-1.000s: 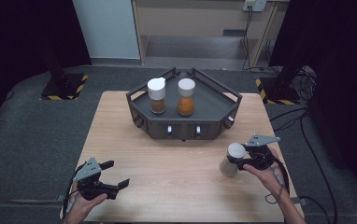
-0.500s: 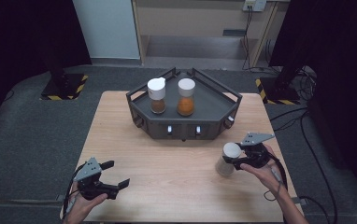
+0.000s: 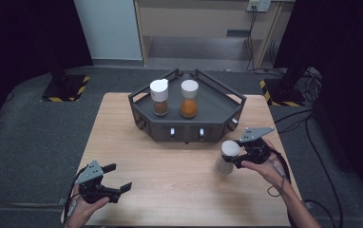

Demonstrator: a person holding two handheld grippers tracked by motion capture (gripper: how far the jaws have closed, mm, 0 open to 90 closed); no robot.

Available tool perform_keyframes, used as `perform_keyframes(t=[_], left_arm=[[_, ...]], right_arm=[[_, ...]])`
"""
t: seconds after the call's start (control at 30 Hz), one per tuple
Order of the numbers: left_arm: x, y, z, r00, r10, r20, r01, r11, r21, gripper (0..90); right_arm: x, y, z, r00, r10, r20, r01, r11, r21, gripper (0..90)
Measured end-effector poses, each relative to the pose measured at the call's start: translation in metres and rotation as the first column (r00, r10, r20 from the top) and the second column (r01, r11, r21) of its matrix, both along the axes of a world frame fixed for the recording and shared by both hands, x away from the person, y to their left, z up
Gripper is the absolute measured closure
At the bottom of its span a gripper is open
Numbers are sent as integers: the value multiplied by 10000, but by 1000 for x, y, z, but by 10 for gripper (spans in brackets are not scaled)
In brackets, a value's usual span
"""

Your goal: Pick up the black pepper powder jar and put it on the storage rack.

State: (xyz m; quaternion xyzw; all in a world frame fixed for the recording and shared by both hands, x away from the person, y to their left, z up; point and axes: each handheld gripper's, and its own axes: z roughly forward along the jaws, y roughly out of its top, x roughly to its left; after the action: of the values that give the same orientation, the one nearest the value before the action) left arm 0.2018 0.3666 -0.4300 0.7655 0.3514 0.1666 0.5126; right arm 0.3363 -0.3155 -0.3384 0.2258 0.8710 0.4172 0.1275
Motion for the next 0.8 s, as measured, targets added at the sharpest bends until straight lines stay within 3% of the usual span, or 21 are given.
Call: perform_keyframes(t=[0.8], left_arm=[[0,-1,1,10000,-16,-46,17,10000,51,30]], right_arm=[[19,3,52,9999,164,6,-164,9998,77,343]])
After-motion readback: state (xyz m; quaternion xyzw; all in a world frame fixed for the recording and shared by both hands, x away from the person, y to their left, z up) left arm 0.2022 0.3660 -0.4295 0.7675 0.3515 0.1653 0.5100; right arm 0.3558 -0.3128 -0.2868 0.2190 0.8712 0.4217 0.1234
